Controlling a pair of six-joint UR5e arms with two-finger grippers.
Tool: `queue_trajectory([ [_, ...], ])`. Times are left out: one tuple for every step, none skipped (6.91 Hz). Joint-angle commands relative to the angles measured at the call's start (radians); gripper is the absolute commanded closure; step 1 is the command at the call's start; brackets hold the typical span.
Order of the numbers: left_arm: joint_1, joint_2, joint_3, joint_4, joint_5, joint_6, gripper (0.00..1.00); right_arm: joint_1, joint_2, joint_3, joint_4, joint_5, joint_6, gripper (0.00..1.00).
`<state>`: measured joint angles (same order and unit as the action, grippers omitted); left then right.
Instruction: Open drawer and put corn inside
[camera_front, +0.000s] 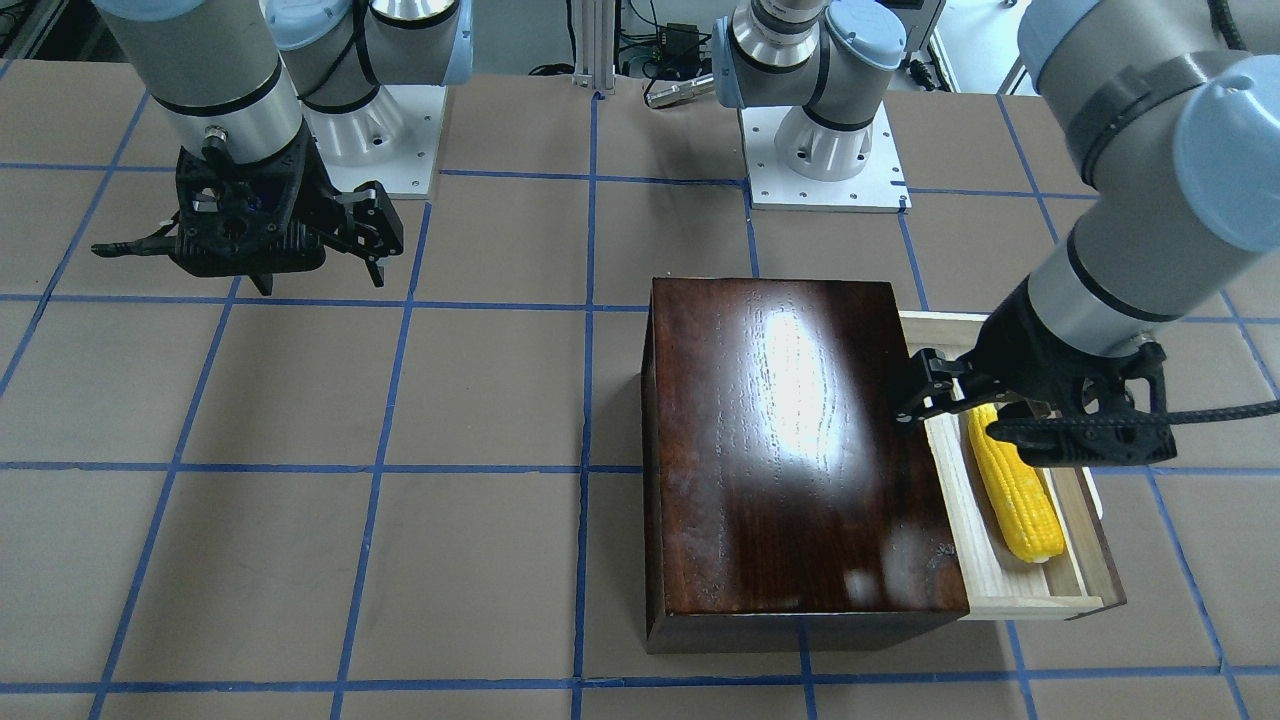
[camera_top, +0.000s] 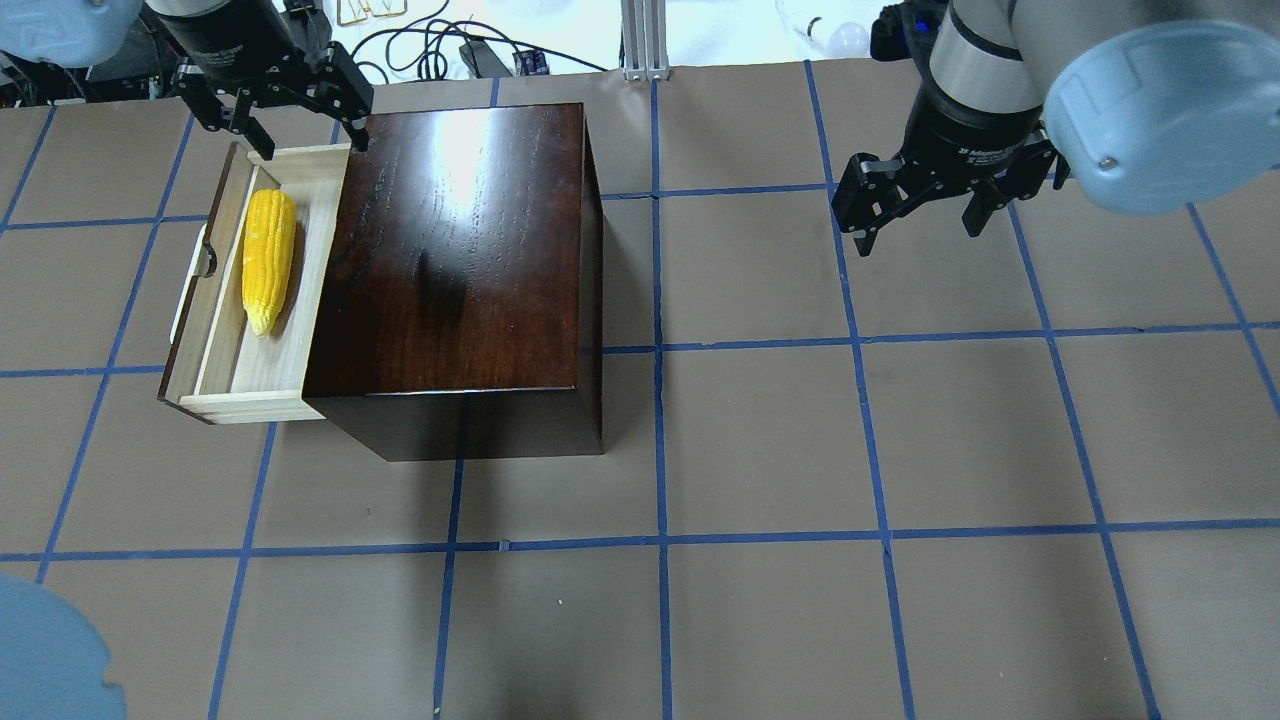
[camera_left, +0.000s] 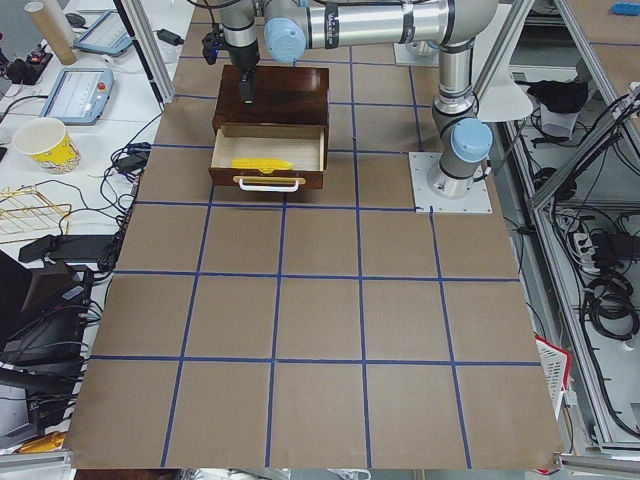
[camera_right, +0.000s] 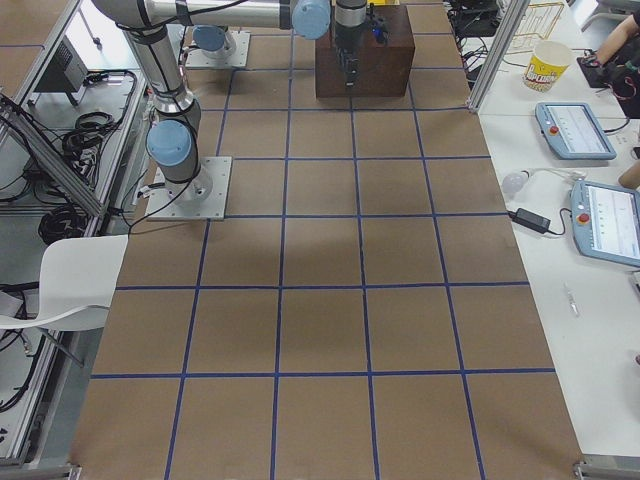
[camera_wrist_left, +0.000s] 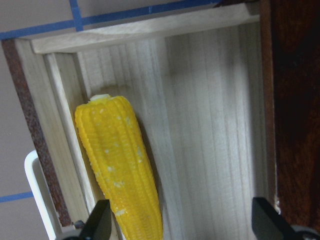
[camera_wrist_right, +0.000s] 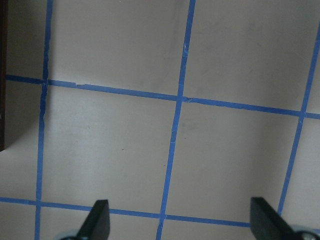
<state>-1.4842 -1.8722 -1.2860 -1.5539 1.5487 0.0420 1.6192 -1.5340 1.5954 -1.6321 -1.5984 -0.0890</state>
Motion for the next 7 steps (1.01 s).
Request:
queue_trajectory([
  [-0.086, 0.019, -0.019, -0.018, 0.013, -0.053, 0.0, 0.002, 0.0, 0.0, 0.0, 0.0, 0.0, 0.0],
  [-0.118, 0.027, -0.027, -0.012, 0.033, -0.053, 0.0, 0.002, 0.0, 0.0, 0.0, 0.0, 0.0, 0.0],
  [-0.132, 0.028, -0.051, -0.012, 0.03, -0.053, 0.0, -0.001, 0.0, 0.0, 0.0, 0.0, 0.0, 0.0],
  [-0.139, 0.05, -0.074, -0.012, 0.027, -0.053, 0.0, 0.002, 0.0, 0.0, 0.0, 0.0, 0.0, 0.0],
  [-0.149, 0.071, -0.1, -0.014, 0.031, -0.053, 0.0, -0.001, 0.0, 0.0, 0.0, 0.0, 0.0, 0.0],
  [-0.151, 0.08, -0.128, -0.011, 0.034, -0.051, 0.0, 0.002, 0.0, 0.0, 0.0, 0.0, 0.0, 0.0],
  [-0.151, 0.079, -0.139, 0.001, 0.033, -0.05, 0.0, 0.002, 0.0, 0.0, 0.0, 0.0, 0.0, 0.0],
])
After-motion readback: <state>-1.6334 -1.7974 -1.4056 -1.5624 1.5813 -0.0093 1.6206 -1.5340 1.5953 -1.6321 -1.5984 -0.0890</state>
